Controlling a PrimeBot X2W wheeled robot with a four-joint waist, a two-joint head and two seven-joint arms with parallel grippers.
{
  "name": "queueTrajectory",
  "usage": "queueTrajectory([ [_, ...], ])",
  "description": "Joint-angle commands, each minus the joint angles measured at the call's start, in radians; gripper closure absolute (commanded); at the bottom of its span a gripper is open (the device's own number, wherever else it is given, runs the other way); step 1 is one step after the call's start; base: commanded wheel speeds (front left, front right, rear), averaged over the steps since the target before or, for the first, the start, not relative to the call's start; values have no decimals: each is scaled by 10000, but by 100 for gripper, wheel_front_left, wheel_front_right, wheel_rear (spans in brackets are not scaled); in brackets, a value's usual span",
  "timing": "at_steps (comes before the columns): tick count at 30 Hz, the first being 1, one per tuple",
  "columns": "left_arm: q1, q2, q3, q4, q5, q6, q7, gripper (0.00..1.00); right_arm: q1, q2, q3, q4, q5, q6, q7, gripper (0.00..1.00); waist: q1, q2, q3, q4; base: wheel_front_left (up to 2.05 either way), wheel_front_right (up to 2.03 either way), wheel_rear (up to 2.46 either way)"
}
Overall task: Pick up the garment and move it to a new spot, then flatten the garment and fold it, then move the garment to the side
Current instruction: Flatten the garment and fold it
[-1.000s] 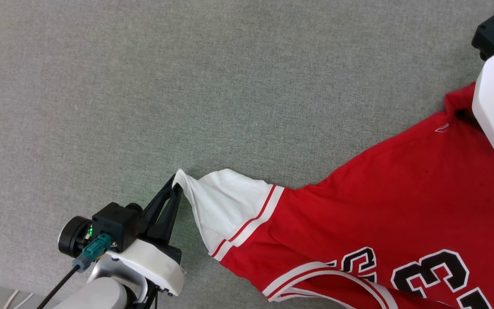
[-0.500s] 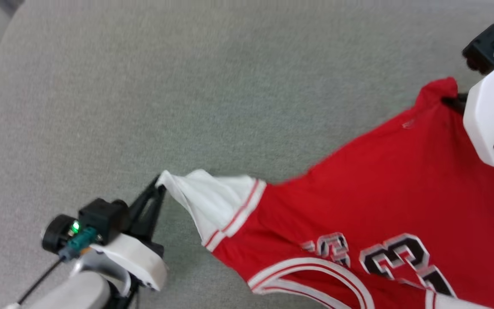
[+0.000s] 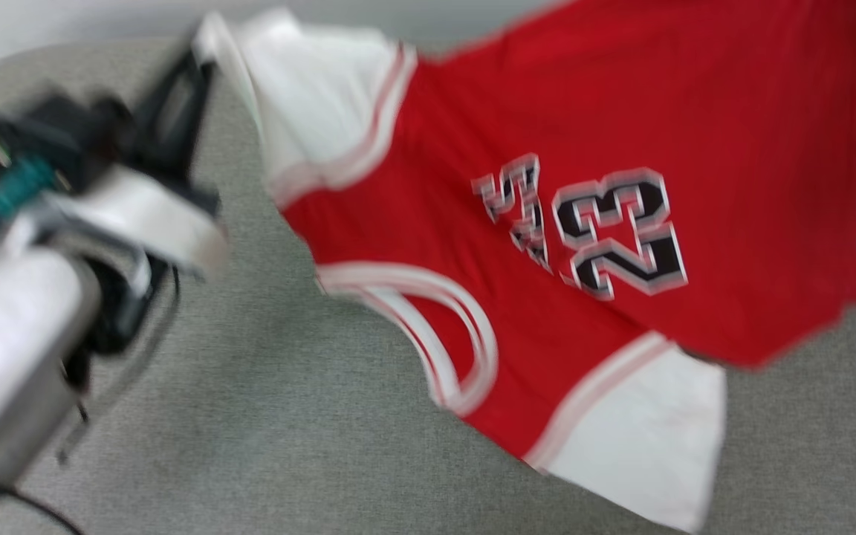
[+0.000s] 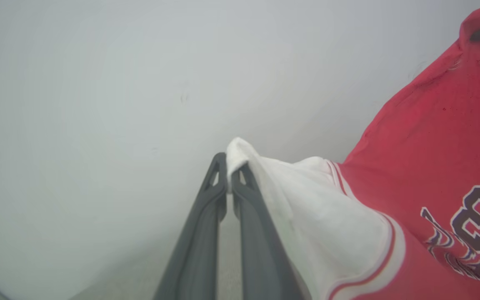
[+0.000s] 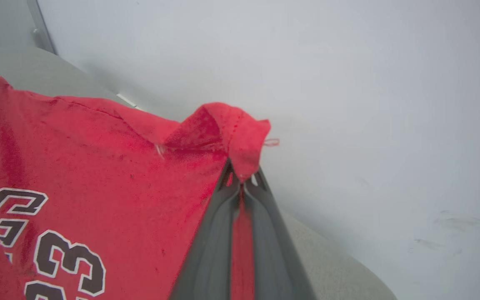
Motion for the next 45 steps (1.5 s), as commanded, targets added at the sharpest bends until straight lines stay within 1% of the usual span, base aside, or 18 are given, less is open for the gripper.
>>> queueTrajectory([
  [1,-559,-22,146,19,66,-88,101,100,-269,167,-156,105,-193,-3,-110,100,0,0,188,-104,0,0,0],
  [8,-3781,-200,658,647,525,-726,857,100,-1838,1122,-1554,652,-1504,-5,-583,100,0,0,1096,-399,0,0,0],
  [11,-5099,-417,967,1244,396,-1009,1113,100,-2688,1627,-2021,900,-2051,-5,-573,100,0,0,1576,-514,0,0,0],
  [12,-6402,-665,1086,1806,549,-1298,1224,100,-3576,2068,-2391,1185,-2614,-5,-686,100,0,0,2011,-604,0,0,0],
  [13,-6850,-730,1143,1986,581,-1400,1256,100,-3879,2223,-2518,1293,-2763,-3,-728,100,0,0,2151,-639,0,0,0],
  [16,-8102,-979,1235,2655,702,-1693,1308,100,-4790,2641,-2765,1690,-3240,-3,-792,100,0,0,2526,-682,0,0,0],
  [22,-10439,-1545,1269,4286,999,-2286,1116,100,-6579,3134,-3002,2632,-4107,-3,-1051,100,0,0,3118,-691,0,0,0],
  [26,-11465,-1942,1379,5231,1049,-2475,764,100,-7433,3424,-2917,3270,-4437,-3,-1291,100,0,0,3421,-693,0,0,0],
  [30,-11863,-2205,1301,5959,1064,-2698,450,100,-7721,3606,-2626,3858,-4524,-3,-1578,100,0,0,3622,-683,0,0,0],
  [32,-11680,-2253,1173,6312,1070,-2866,318,100,-7547,3706,-2314,4088,-4501,-3,-1726,100,0,0,3664,-695,0,0,0],
  [36,-11115,-2227,1004,6940,1071,-3037,-71,100,-6891,3821,-1824,4616,-4284,-3,-2153,100,0,0,3595,-722,0,0,0],
  [39,-10387,-2264,769,7293,970,-3227,-256,100,-6243,3897,-1309,4968,-4192,-5,-2498,100,0,0,3409,-733,0,0,0],
  [41,-9726,-2212,586,7502,904,-3329,-386,100,-5640,4014,-1001,5157,-3920,-5,-2731,100,0,0,3235,-754,0,0,0],
  [45,-8189,-2343,374,7674,631,-3351,-715,100,-4464,3981,-244,5389,-3490,-3,-3183,100,0,0,2802,-666,0,0,0],
])
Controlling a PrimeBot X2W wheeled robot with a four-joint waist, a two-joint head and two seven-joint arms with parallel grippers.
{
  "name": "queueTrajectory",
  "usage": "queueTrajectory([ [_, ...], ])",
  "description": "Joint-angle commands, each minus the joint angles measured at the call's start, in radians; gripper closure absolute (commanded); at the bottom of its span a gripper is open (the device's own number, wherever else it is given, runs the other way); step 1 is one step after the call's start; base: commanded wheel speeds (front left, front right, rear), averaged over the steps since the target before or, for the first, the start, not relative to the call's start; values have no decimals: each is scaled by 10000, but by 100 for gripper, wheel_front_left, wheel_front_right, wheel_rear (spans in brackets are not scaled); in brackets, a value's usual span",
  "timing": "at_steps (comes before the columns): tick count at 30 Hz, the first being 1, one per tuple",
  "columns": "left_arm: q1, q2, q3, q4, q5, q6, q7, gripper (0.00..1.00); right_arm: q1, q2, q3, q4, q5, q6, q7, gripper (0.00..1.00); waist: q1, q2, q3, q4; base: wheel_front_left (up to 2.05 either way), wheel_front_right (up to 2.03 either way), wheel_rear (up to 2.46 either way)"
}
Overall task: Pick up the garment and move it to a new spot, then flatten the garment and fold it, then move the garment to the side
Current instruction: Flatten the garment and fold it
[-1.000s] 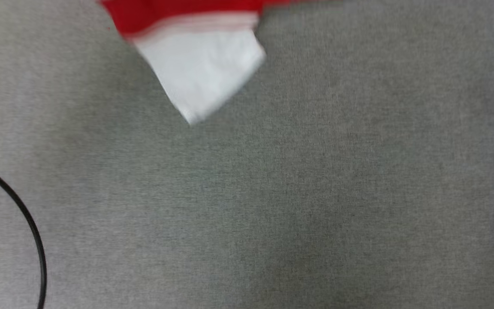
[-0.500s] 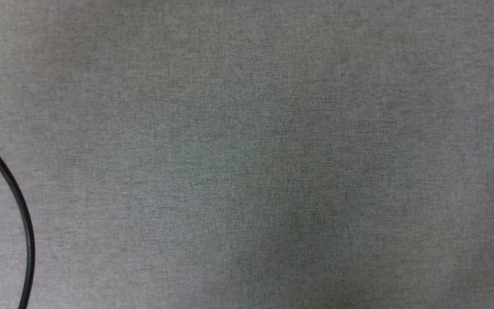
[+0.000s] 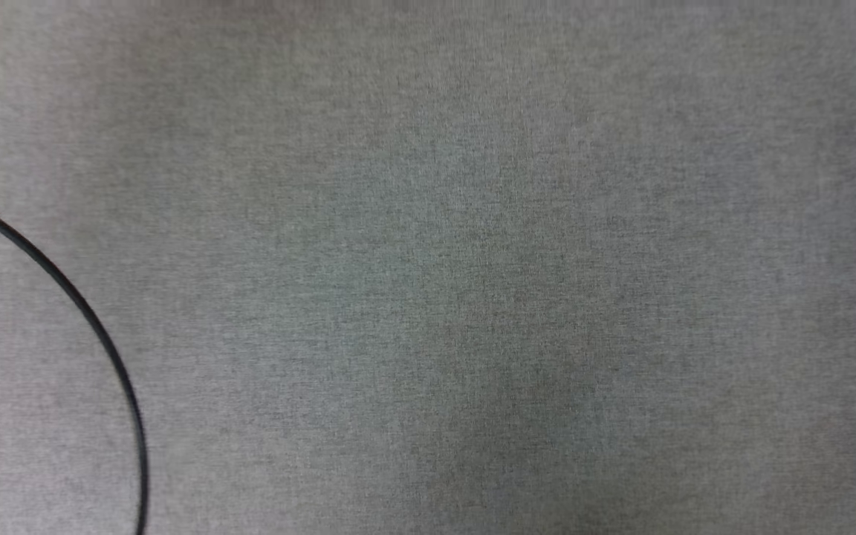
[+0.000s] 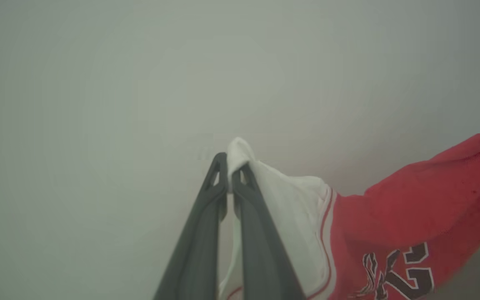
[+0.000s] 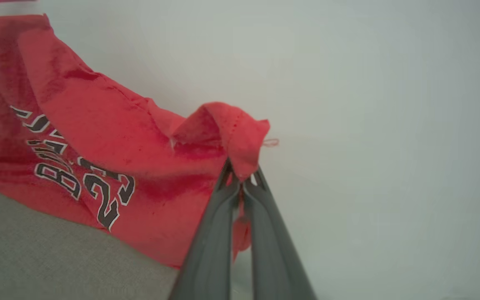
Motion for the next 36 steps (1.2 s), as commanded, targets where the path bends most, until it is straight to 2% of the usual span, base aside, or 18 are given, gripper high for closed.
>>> queueTrajectory([
  [1,656,-43,-67,9,-113,-3,-141,100,550,-20,286,26,234,-5,-185,100,-1,0,-347,76,0,0,0],
  [6,2798,61,-351,-309,-307,35,-420,100,2084,-193,1168,-75,1020,-3,-549,100,-1,0,-1068,90,0,0,0],
  [11,4684,104,-463,-1149,-486,416,-551,100,3311,-454,1849,-314,1673,-5,-781,100,-1,0,-1798,138,0,0,0],
  [15,6730,360,-641,-2417,-640,972,-589,100,4586,-846,2357,-575,2341,-5,-1019,100,-1,0,-2526,212,0,0,0],
  [24,10885,1505,-1120,-5361,-1212,2435,-222,100,7158,-1780,3321,-1408,3378,-4,-1330,100,-1,0,-3879,111,0,0,0],
  [31,13737,2259,-1381,-6893,-1993,3413,-36,100,9174,-2504,3611,-2017,3888,-4,-1472,100,-1,0,-4792,41,0,0,0],
  [36,15393,2608,-1644,-7769,-2575,3934,113,100,10655,-3010,3612,-2420,4083,-4,-1574,100,-1,0,-5349,131,0,0,0],
])
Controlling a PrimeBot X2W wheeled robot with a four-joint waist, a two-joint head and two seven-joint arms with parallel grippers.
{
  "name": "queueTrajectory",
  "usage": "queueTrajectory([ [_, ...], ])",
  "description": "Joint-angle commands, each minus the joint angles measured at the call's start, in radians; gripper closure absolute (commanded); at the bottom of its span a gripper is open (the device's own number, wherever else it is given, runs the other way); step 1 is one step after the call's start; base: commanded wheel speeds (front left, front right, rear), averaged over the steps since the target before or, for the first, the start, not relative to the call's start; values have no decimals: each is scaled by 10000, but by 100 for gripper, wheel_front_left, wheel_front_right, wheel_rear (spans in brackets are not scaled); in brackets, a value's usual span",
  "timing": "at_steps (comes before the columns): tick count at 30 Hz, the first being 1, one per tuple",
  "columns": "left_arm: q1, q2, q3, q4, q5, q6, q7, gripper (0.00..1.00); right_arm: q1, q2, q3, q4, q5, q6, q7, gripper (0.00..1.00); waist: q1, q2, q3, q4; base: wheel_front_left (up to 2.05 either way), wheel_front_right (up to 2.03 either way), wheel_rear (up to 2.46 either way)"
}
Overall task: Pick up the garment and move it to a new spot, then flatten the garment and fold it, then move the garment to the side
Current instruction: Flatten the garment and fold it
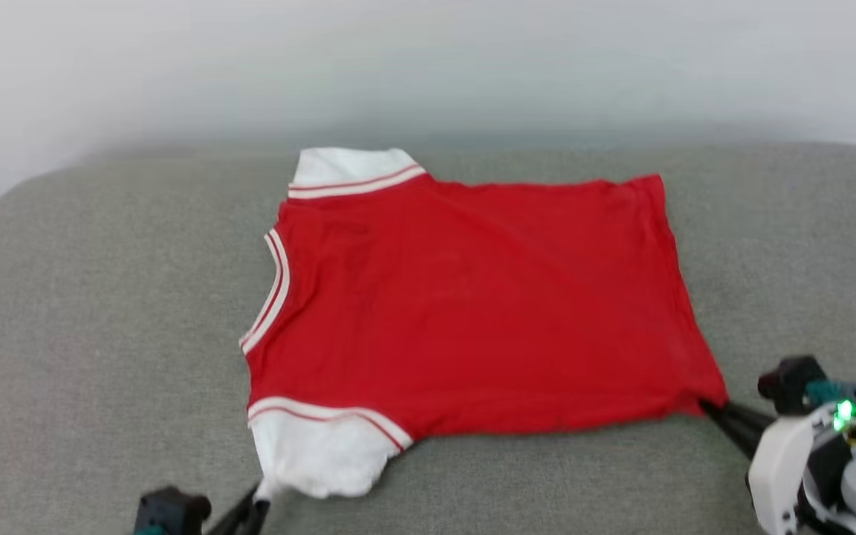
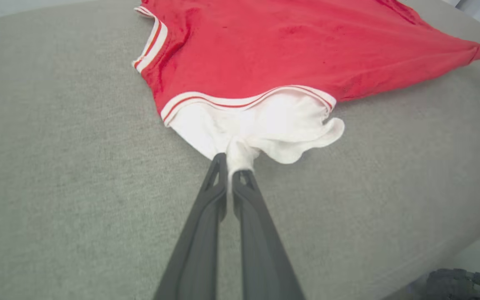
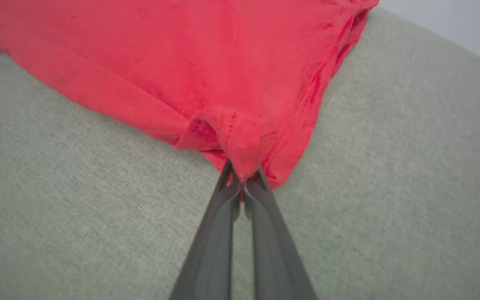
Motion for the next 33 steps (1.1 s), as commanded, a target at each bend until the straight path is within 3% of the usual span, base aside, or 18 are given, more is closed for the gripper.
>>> queueTrajectory([
  [1,288,27,-63,-171,-74,100,40,100,396,-100,-23,-90,50,-4,-52,100,3,0,-275,76,0,0,0],
  [7,1654,-14,-480,-705,-482,520,29,100,2069,-498,-385,-669,189,-4,-110,100,3,0,-683,244,0,0,0],
  [15,2242,-103,-656,-773,-609,690,-81,100,3537,-847,-1361,-1427,-148,-4,191,100,3,0,-718,289,0,0,0],
  [25,532,151,-26,-739,225,426,-293,100,3604,-532,-3201,-2474,-1011,-4,660,100,3,0,-243,173,0,0,0],
  [33,-1490,317,222,-537,949,12,344,100,3543,-382,-4798,-3510,-1494,-5,1281,100,3,0,509,-82,0,0,0],
])
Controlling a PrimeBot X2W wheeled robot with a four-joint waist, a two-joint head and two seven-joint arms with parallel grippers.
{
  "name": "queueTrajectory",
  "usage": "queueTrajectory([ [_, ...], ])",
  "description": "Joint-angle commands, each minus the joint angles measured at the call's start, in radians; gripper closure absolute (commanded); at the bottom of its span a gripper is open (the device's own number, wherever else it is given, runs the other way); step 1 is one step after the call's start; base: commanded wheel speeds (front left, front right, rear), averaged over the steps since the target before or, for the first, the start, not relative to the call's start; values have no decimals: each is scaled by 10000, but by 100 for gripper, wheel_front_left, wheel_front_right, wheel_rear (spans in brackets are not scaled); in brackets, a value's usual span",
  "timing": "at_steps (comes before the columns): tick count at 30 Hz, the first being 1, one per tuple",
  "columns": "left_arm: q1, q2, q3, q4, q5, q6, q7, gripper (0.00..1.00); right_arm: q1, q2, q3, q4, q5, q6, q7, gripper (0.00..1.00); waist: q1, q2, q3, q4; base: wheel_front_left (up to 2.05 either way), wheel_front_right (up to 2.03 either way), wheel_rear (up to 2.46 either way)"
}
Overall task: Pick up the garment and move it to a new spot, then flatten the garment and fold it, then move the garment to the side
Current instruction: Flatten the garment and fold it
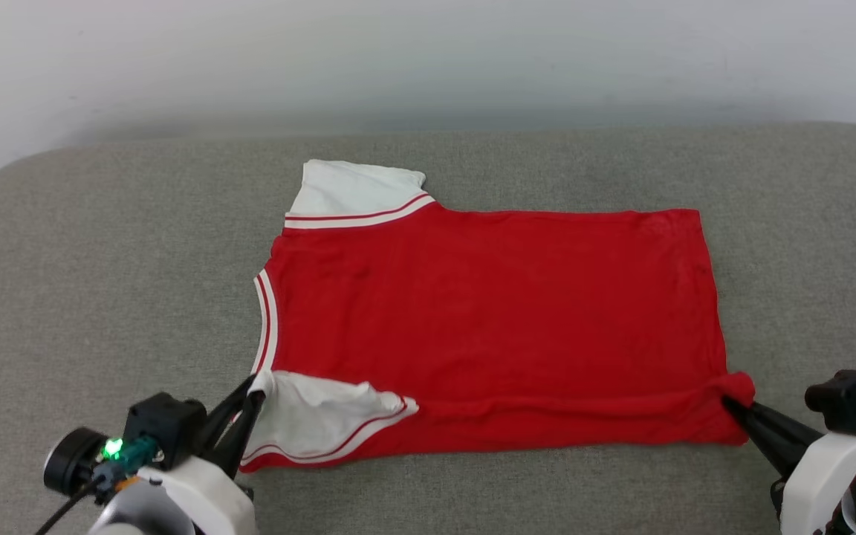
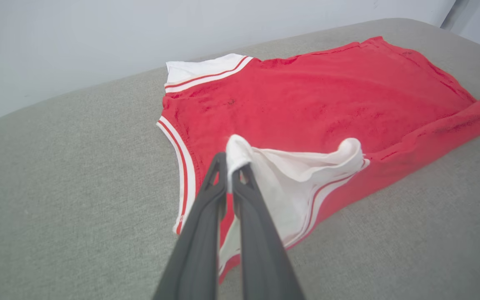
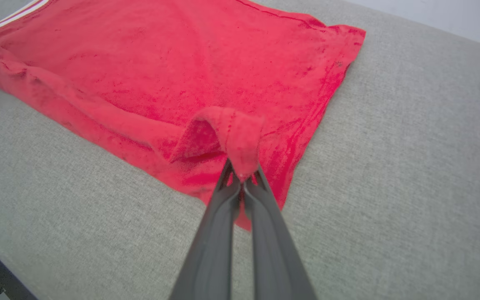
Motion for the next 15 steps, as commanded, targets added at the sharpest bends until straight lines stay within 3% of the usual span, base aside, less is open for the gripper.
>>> queueTrajectory([
  [1,-387,17,71,101,117,-101,79,100,13,62,-263,-168,-109,-5,96,100,-1,0,299,-117,0,0,0],
  [9,-2039,15,283,1045,535,-755,368,100,-346,373,-1190,-725,-443,-5,646,100,-1,0,1256,-431,0,0,0],
  [15,-2928,-311,231,2241,655,-1311,402,100,-940,693,-1246,-576,-636,-5,1028,100,-1,0,1967,-559,0,0,0],
])
